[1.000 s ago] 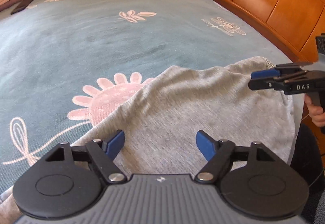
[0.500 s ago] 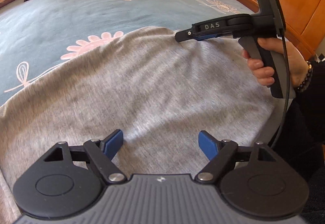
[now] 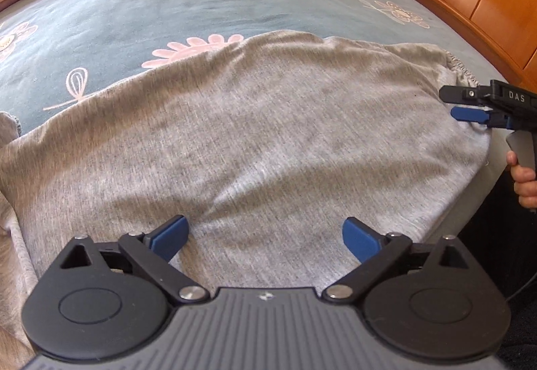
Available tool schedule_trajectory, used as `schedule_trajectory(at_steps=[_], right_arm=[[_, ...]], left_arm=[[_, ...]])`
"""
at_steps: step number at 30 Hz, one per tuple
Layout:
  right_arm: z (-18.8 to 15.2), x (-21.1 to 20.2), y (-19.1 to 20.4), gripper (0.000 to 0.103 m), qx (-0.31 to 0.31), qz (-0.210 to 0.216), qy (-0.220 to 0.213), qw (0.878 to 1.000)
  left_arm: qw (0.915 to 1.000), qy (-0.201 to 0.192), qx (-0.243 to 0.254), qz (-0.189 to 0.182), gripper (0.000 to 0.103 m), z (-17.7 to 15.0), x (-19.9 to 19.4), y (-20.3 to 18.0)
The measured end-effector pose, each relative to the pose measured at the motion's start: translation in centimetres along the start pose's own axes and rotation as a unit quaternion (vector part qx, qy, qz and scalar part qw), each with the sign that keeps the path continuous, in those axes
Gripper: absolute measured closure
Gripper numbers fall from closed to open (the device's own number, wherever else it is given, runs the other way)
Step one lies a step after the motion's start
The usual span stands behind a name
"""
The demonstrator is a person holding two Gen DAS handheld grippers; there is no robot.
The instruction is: Fold clothes
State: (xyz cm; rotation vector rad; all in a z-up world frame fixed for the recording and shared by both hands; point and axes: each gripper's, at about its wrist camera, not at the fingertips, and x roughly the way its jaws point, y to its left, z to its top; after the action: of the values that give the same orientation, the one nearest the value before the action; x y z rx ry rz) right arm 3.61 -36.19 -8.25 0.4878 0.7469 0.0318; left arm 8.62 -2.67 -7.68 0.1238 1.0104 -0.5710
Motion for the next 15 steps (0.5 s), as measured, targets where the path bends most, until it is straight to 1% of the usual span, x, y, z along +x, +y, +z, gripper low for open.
schedule_trajectory(at_steps=[1,4,6,7,8,10,11,12,13,15], right_arm=[[-0.2,0.1,0.1,0.000,-0.004,-0.001,0.001,1.000],[-0.7,0.4,1.1,0.000,-0.026,-0.026,-0.004,0.999],[-1.1,0.7,1.8,0.000,-0.045,-0.045,-0.008,0.998],[-1.3,0.9,2.4,0.000,-0.064,-0.056,-0.008,0.996],[-1.6,1.1,3.0,0.000,-0.086,-0.067,-0.006,0.994],[-2.8,1.4,4.4,0.000,-0.162,-0.098,-0.001,0.982],[-3.5,1.6,5.0,0.000,-0.197,-0.113,-0.002,0.974],[-4.0,1.4,5.2,0.000,-0.204,-0.117,-0.010,0.972],[-4.0,1.2,5.0,0.000,-0.195,-0.115,-0.011,0.974],[-3.6,0.5,5.1,0.000,-0.183,-0.117,0.002,0.976]], left_arm=[[1.0000,-0.005,-0.005,-0.005,0.001,-0.1,0.1,0.1],[1.0000,-0.002,-0.006,0.001,0.001,0.1,0.2,0.0],[0.9999,0.004,0.003,0.013,0.001,0.1,0.3,-0.6],[0.9997,0.008,0.010,0.021,0.001,0.0,0.4,-0.9],[0.9989,0.017,0.026,0.037,0.001,-0.1,0.5,-1.5],[0.9961,0.034,0.051,0.064,0.000,-0.7,0.7,-2.7],[0.9961,0.034,0.052,0.063,0.000,-1.1,0.5,-2.8],[0.9961,0.032,0.052,0.063,0.000,-1.5,0.4,-3.0],[0.9967,0.031,0.045,0.061,0.001,-1.8,0.2,-2.8],[0.9970,0.035,0.036,0.060,0.001,-1.9,-0.3,-2.6]])
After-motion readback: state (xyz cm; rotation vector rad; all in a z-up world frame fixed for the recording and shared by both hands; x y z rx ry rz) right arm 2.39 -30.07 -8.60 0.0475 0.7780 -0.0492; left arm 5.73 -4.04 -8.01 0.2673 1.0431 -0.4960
